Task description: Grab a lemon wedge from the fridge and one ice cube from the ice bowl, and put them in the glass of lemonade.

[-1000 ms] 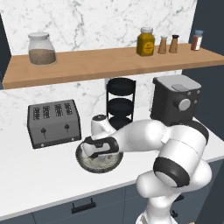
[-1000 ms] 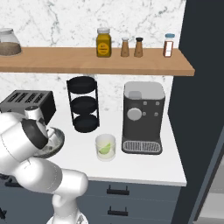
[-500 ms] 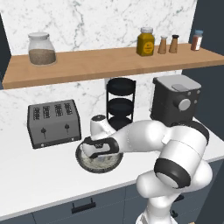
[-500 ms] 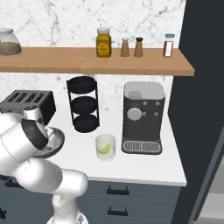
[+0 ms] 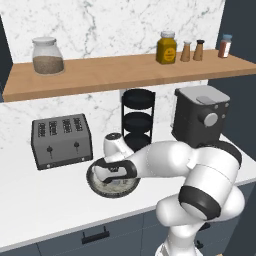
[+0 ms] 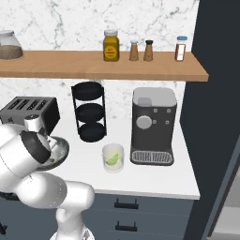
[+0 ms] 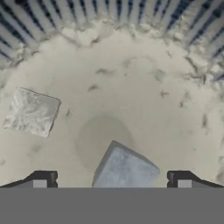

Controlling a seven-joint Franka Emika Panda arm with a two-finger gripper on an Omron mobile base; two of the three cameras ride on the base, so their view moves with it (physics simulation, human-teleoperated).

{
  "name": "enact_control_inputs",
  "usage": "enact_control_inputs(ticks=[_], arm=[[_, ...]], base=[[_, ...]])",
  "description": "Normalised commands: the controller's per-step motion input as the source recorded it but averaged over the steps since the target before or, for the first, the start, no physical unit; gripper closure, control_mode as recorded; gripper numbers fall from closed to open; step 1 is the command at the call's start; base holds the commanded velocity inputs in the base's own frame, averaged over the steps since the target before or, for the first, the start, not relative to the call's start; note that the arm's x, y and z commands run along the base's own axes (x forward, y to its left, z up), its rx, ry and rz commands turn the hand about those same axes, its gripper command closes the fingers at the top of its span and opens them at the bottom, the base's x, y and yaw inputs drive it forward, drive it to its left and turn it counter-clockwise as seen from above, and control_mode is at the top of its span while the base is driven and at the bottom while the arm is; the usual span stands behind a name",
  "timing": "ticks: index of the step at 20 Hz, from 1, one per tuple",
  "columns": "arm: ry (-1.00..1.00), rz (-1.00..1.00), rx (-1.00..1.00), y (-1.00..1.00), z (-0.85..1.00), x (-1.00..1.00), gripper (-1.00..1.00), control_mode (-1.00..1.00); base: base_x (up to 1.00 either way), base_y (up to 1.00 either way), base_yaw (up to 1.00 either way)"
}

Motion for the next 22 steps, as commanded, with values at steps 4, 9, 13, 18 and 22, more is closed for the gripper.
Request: enact_control_inputs(ticks=[4,9,13,18,22], arm=[[0.05,0.00,0.00,0.00,0.00,0.15,-1.00,-1.00],[0.00,0.00,0.00,0.00,0.00,0.00,-1.00,-1.00],[0.00,0.00,0.00,0.00,0.00,0.00,-1.00,-1.00],[0.00,0.00,0.00,0.00,0.00,0.00,1.00,-1.00],[0.00,0.00,0.00,0.00,0.00,0.00,1.00,-1.00]], base=[[0.00,0.00,0.00],[0.00,0.00,0.00],[0.00,0.00,0.00],[0.00,0.00,0.00],[0.00,0.00,0.00]])
